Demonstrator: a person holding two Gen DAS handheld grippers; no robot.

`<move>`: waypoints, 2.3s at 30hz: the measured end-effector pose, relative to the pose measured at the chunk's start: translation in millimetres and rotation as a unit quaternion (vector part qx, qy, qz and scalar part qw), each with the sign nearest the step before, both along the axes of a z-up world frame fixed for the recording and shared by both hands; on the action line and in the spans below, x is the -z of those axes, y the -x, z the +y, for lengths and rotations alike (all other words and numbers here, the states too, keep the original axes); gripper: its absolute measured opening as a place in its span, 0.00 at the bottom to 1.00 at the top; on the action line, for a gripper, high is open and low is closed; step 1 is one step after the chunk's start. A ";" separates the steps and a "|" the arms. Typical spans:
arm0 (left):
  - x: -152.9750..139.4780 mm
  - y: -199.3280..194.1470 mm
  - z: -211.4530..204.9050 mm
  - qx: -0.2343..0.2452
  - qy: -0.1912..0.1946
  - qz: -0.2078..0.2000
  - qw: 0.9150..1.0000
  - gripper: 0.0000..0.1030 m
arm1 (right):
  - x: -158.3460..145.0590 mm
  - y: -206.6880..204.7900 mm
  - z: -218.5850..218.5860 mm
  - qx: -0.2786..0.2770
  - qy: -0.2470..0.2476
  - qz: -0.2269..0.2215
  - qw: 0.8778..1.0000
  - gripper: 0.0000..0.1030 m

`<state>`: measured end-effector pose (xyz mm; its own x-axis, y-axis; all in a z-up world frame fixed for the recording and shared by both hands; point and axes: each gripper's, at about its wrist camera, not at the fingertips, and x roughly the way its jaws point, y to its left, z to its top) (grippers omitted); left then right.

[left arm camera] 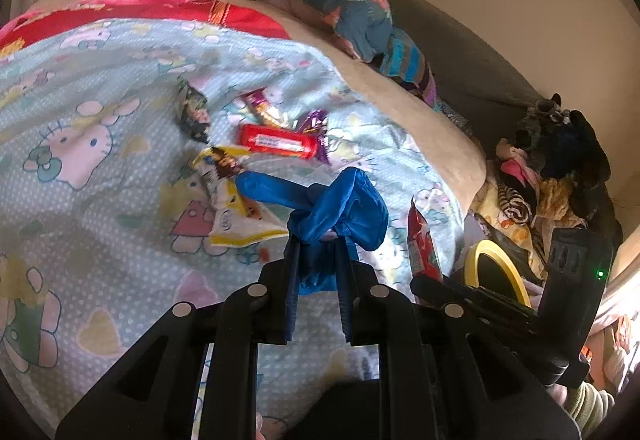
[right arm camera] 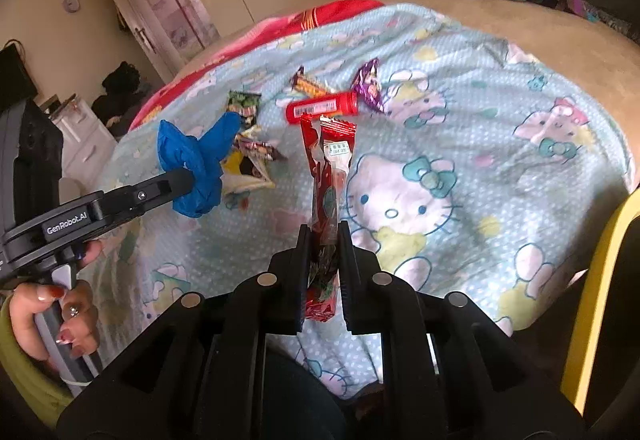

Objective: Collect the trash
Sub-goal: 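Carry the red wrapper and blue glove over the yellow bin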

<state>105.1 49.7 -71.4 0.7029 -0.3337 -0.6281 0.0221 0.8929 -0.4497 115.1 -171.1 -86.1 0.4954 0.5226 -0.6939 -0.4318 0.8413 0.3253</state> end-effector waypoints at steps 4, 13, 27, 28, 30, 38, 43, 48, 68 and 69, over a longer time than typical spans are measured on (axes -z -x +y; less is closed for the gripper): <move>-11.9 3.3 -12.2 0.014 -0.005 -0.013 1.000 0.16 | -12.0 5.3 -6.8 0.008 -0.002 -0.020 1.000 0.09; -28.7 11.1 -38.0 0.045 -0.019 -0.034 0.998 0.16 | -35.7 13.2 -28.9 0.033 -0.014 -0.052 0.998 0.09; -42.6 19.2 -57.2 0.072 -0.026 -0.054 0.996 0.16 | -53.1 22.6 -57.0 0.061 -0.023 -0.071 0.995 0.09; -43.5 19.8 -58.4 0.073 -0.026 -0.056 0.995 0.16 | -54.6 23.5 -59.0 0.063 -0.022 -0.072 0.995 0.09; -45.2 21.2 -60.9 0.077 -0.026 -0.059 0.995 0.16 | -54.9 23.0 -62.8 0.064 -0.021 -0.074 0.995 0.09; -49.8 25.1 -75.8 0.096 -0.028 -0.067 0.993 0.16 | -61.3 32.4 -86.4 0.082 -0.014 -0.084 0.993 0.09; -50.4 27.4 -89.9 0.113 -0.032 -0.068 0.991 0.16 | -62.3 38.5 -102.0 0.097 -0.008 -0.086 0.992 0.09; -50.6 30.6 -102.0 0.126 -0.037 -0.069 0.989 0.16 | -61.5 39.4 -117.0 0.112 -0.008 -0.084 0.990 0.09; -45.8 40.7 -158.5 0.186 -0.062 -0.067 0.978 0.16 | -45.0 60.6 -182.2 0.171 0.030 -0.081 0.981 0.09; -45.4 41.2 -161.9 0.190 -0.064 -0.067 0.977 0.16 | -43.5 61.1 -185.1 0.175 0.031 -0.080 0.981 0.09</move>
